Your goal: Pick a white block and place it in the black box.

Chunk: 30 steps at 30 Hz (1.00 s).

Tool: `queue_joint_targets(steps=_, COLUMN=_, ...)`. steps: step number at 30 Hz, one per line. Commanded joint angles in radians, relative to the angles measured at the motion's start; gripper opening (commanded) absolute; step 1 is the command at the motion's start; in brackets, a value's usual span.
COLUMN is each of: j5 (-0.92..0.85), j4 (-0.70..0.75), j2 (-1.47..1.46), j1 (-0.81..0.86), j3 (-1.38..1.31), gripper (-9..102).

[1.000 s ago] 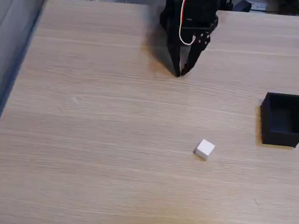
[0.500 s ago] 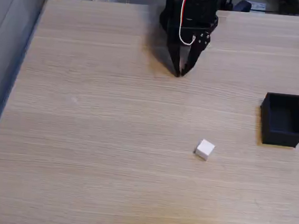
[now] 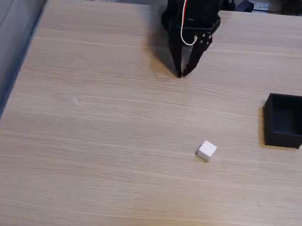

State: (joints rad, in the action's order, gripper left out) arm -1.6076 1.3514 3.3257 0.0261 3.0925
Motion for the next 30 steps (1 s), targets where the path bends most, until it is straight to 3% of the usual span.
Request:
queue_joint_targets(steps=1, j5=0.002, j4=-0.005, j2=0.006, j1=0.006, j3=0.015, gripper=0)
queue_joint_targets(steps=21, j5=-0.026, j4=-0.003, j2=0.006, j1=0.011, j3=0.005, gripper=0)
queue_joint_targets(steps=25, j5=-0.057, j4=0.003, j2=-0.048, j1=0.012, j3=-0.067, gripper=0)
queue_joint_targets(steps=30, j5=0.031, j4=-0.020, j2=-0.190, j1=-0.034, j3=-0.201, gripper=0)
